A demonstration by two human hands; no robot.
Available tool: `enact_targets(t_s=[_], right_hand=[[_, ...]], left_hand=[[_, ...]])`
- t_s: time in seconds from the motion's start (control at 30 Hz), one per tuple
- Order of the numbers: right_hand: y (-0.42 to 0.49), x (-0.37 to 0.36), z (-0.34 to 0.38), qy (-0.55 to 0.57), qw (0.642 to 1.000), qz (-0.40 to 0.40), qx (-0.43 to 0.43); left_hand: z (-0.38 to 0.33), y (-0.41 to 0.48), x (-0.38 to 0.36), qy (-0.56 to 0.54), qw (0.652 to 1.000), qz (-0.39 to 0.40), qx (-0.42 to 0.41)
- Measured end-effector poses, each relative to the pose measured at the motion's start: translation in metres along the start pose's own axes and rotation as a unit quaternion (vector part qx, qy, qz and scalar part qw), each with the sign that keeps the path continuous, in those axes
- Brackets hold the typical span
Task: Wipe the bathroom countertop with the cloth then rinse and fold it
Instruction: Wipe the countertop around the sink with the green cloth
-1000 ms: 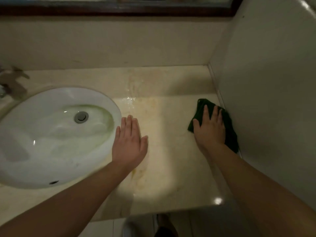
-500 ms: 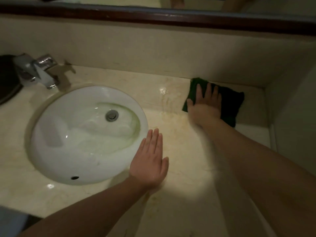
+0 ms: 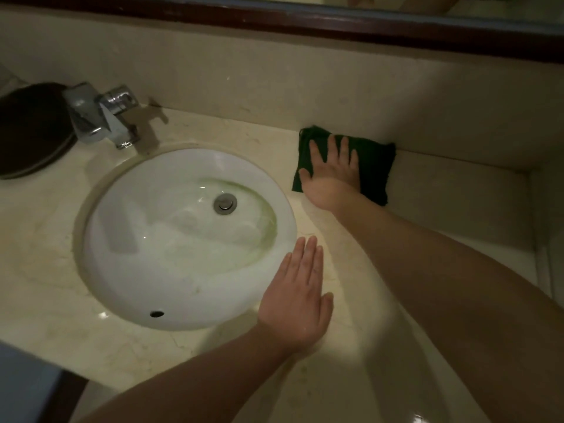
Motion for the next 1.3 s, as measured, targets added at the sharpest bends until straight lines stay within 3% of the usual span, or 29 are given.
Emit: enact_targets(t_s=[0.13,0.23,0.37,0.6,0.73,0.83,1.0,1.07,1.23,1.3], right_hand=[[-0.045,-0.01,0.006,0.014,0.992,0.042,0.117],[-0.11,-0.019,-0.014,0.007,0.988,0.051,0.142],[-0.136,-0.012,-0.062,-0.025,0.996,0.051,0.074],[-0.036,0.004,-0.05,0.019,0.999,0.029,-0.028],[-0.005,-0.001,0.005,0.0,0.999,0.03,0.041],[-0.004,0.003,0.005,-0.003,0.997,0.021,0.08],[-0.035,0.027,-0.092,0.017,0.997,-0.008,-0.075],[-0.038,0.029,-0.087,0.015,0.995,-0.013,-0.1],[-0.014,-0.009,0.041,0.011,0.995,0.038,0.09],[-0.01,-0.009,0.042,0.001,0.992,0.044,0.12]], left_hand=[[0.001,-0.001,0.001,0.002,1.0,0.001,0.002],[0.001,-0.001,0.002,0.006,1.0,0.0,0.001],[0.0,-0.002,0.003,0.003,1.0,0.0,-0.004],[-0.001,-0.001,0.002,-0.005,1.0,-0.006,0.003],[0.0,-0.002,0.0,-0.01,1.0,-0.003,-0.001],[0.001,-0.001,0.0,-0.01,1.0,-0.002,0.0],[0.001,-0.002,0.0,-0.005,1.0,0.004,0.0],[0.0,-0.002,0.0,-0.006,1.0,0.006,0.0],[0.0,-0.001,0.001,-0.015,1.0,0.008,0.0],[0.0,-0.001,0.0,-0.009,1.0,0.003,0.0]])
Point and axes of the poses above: each hand's wrist, its own y-axis towards the middle knuckle, its own x-axis out of the back of the hand, z = x × y, the point moved 10 cm from there along y, towards the middle knuckle, and after that the axes turned 15 degrees about y, right-handed, at the moved point
